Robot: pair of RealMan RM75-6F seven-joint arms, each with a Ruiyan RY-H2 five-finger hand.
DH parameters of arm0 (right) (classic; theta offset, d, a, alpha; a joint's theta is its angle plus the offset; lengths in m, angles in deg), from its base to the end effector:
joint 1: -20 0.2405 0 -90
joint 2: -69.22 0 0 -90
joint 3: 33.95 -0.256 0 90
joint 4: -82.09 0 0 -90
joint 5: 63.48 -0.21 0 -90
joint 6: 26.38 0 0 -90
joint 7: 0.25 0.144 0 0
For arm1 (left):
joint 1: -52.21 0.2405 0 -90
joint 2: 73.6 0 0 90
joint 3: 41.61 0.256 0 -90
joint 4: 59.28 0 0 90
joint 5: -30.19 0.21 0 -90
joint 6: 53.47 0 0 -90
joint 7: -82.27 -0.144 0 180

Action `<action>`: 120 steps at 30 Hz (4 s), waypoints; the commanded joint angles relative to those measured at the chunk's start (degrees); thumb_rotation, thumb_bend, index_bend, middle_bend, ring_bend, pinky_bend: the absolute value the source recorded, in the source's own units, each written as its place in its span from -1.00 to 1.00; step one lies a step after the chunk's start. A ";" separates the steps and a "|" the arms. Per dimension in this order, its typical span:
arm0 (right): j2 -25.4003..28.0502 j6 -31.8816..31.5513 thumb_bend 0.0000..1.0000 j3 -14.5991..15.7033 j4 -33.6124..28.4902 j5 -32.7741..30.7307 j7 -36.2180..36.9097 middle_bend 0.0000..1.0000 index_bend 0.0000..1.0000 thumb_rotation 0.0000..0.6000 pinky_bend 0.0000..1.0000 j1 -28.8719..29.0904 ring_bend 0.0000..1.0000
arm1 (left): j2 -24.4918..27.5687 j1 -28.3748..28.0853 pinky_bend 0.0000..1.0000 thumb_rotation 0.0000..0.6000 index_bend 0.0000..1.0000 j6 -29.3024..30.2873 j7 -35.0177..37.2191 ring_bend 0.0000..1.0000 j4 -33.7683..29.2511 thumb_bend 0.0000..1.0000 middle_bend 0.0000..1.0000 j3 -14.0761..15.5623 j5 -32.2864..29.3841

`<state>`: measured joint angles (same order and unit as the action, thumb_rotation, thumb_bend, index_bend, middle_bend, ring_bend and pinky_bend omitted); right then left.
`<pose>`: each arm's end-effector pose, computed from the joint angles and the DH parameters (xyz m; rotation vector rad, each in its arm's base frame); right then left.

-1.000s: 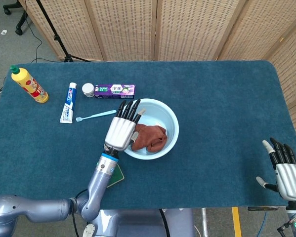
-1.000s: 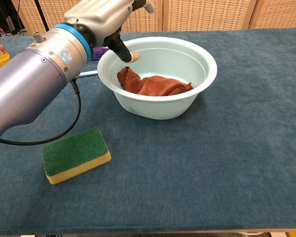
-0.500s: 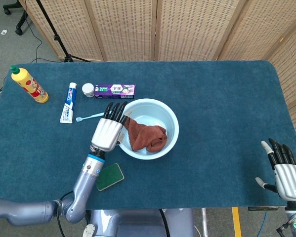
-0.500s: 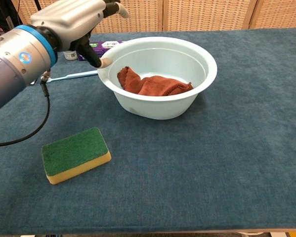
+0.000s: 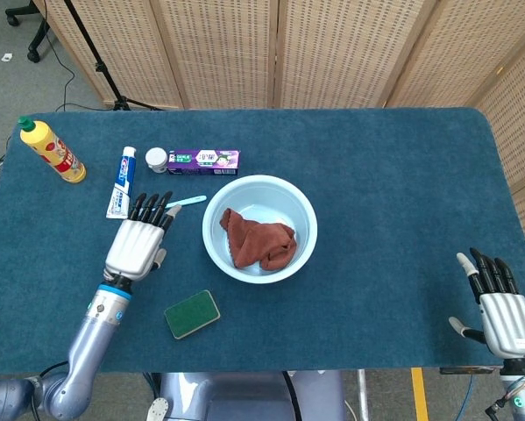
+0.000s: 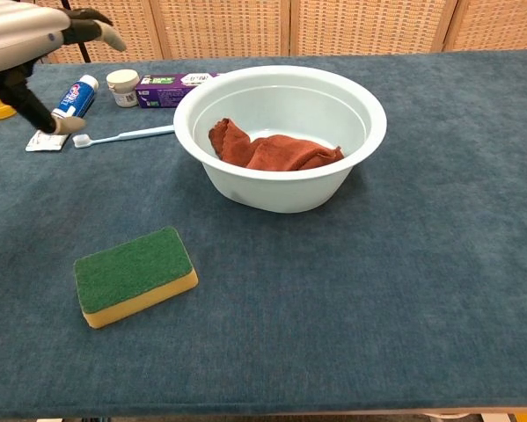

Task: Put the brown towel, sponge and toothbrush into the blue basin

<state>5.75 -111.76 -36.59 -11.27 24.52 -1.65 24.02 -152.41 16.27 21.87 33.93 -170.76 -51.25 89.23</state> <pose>-0.3062 -0.1754 0.1592 1.4131 -0.8826 0.9029 -0.1268 0.2903 0.0581 -1.7071 -0.7003 -0.8267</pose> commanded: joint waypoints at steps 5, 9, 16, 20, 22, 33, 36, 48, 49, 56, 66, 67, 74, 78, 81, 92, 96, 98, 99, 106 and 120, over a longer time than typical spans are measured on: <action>-0.04 -0.13 -0.79 0.04 -0.17 0.05 -0.47 -1.00 -0.98 1.00 -1.00 -0.09 -1.00 | 3.13 8.52 -1.00 1.00 -0.76 6.49 9.43 -1.00 0.34 -0.37 -1.00 8.10 9.24; -0.22 -0.08 -0.79 0.10 -0.22 0.13 -1.01 -1.00 -0.98 1.00 -1.00 -0.06 -1.00 | 3.46 11.83 -1.00 1.00 -0.76 7.84 14.94 -1.00 2.10 -0.37 -1.00 11.12 12.10; -0.68 0.22 -0.79 0.40 -0.39 0.52 -2.31 -1.00 -0.98 1.00 -1.00 0.08 -1.00 | 3.63 13.14 -1.00 1.00 -0.76 5.56 17.79 -1.00 3.33 -0.36 -1.00 12.97 13.60; -0.77 0.32 -0.79 0.40 -0.42 0.46 -2.54 -1.00 -0.98 1.00 -1.00 0.11 -1.00 | 2.94 13.39 -1.00 1.00 -0.76 5.29 17.65 -1.00 2.81 -0.36 -1.00 12.85 14.61; -0.78 0.48 -0.79 0.41 -0.41 0.37 -2.57 -1.00 -0.98 1.00 -1.00 0.16 -1.00 | 2.49 13.51 -1.00 1.00 -0.76 4.88 17.49 -1.00 2.10 -0.36 -1.00 12.95 14.66; -0.53 0.47 -0.79 0.44 -0.47 0.44 -1.99 -1.00 -0.98 1.00 -1.00 0.14 -1.00 | -2.43 13.18 -1.00 1.00 -0.76 0.51 14.15 -1.00 -1.84 -0.40 -1.00 13.13 12.11; -0.50 0.53 -0.79 0.47 -0.50 0.52 -1.92 -1.00 -0.98 1.00 -1.00 0.18 -1.00 | -4.08 13.06 -1.00 1.00 -0.77 0.26 12.01 -1.00 -2.21 -0.42 -1.00 13.06 11.88; -0.34 0.53 -0.79 0.45 -0.34 0.59 -1.15 -1.00 -0.98 1.00 -1.00 0.22 -1.00 | -9.70 13.49 -1.00 1.00 -0.78 0.69 8.22 -1.00 -3.57 -0.45 -1.00 12.95 12.18; -0.34 0.54 -0.79 0.45 -0.33 0.60 -1.12 -1.00 -0.98 1.00 -1.00 0.23 -1.00 | -10.01 13.58 -1.00 1.00 -0.78 0.87 7.97 -1.00 -3.79 -0.45 -1.00 12.93 12.26; -0.30 0.33 -0.79 0.50 -0.38 0.82 -1.03 -1.00 -0.98 1.00 -1.00 0.17 -1.00 | -11.40 14.13 -0.98 1.00 -0.78 1.12 6.12 -1.00 -4.71 -0.45 -1.00 13.58 12.05; -0.28 0.12 -0.79 0.52 -0.32 1.05 -0.72 -1.00 -0.98 1.00 -1.00 0.13 -1.00 | -13.07 14.92 -0.97 1.00 -0.79 0.96 5.03 -1.00 -3.21 -0.46 -1.00 14.20 10.79; -0.28 0.11 -0.79 0.53 -0.32 1.08 -0.68 -1.00 -0.98 1.00 -1.00 0.13 -1.00 | -13.20 14.99 -0.97 1.00 -0.79 0.96 4.98 -1.00 -2.99 -0.46 -1.00 14.19 10.65; -0.22 0.10 -0.79 0.62 -0.34 1.29 -0.45 -1.00 -0.98 1.00 -1.00 0.14 -1.00 | -14.53 15.28 -0.94 1.00 -0.78 0.27 5.39 -1.00 -0.73 -0.48 -1.00 13.99 9.42; -0.20 -0.02 -0.79 0.63 -0.40 1.46 -0.40 -1.00 -0.98 1.00 -1.00 0.14 -1.00 | -15.25 15.25 -0.92 1.00 -0.78 -0.37 5.48 -1.00 0.35 -0.48 -1.00 13.67 8.40; -0.19 0.07 -0.79 0.67 -0.37 1.42 -0.34 -1.00 -0.98 1.00 -1.00 0.14 -1.00 | -15.86 15.27 -0.90 1.00 -0.78 -0.66 5.52 -1.00 1.09 -0.48 -1.00 13.55 8.07; -0.09 0.12 -0.79 0.69 -0.42 1.55 0.16 -1.00 -0.98 1.00 -1.00 0.22 -1.00 | -18.07 15.98 -0.43 1.00 -0.26 0.71 5.54 -0.66 3.12 -0.20 -0.71 13.07 9.14; -0.10 -0.02 -0.79 0.75 -0.34 1.72 0.39 -1.00 -0.98 1.00 -1.00 0.17 -1.00 | -18.49 16.27 -0.34 1.00 -0.02 1.05 5.59 -0.51 3.40 -0.13 -0.52 12.94 9.37; -0.14 -0.13 -0.79 0.76 -0.30 1.86 0.50 -1.00 -0.98 1.00 -1.00 0.17 -1.00 | -18.73 16.45 -0.31 1.00 0.11 1.55 5.76 -0.44 3.69 -0.11 -0.44 12.76 10.01; -0.14 -0.14 -0.79 0.78 -0.28 1.93 0.51 -1.00 -0.98 1.00 -1.00 0.18 -1.00 | -18.88 16.56 -0.30 1.00 0.17 1.93 5.93 -0.41 3.88 -0.10 -0.40 12.63 10.55; -0.20 0.02 -0.79 0.86 -0.25 2.02 0.41 -1.00 -0.98 1.00 -1.00 0.26 -1.00 | -18.54 16.90 -0.27 1.00 0.26 3.36 6.35 -0.35 3.83 -0.07 -0.33 11.98 12.99; -0.47 0.23 -0.79 0.99 -0.27 1.99 -0.30 -1.00 -0.98 1.00 -1.00 0.29 -1.00 | -10.76 16.96 -0.27 1.00 0.26 6.33 8.16 -0.35 -5.20 -0.08 -0.33 8.20 17.31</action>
<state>5.30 -111.54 -35.59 -11.53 26.52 -1.95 24.31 -163.75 33.35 27.85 41.98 -175.29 -42.44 106.07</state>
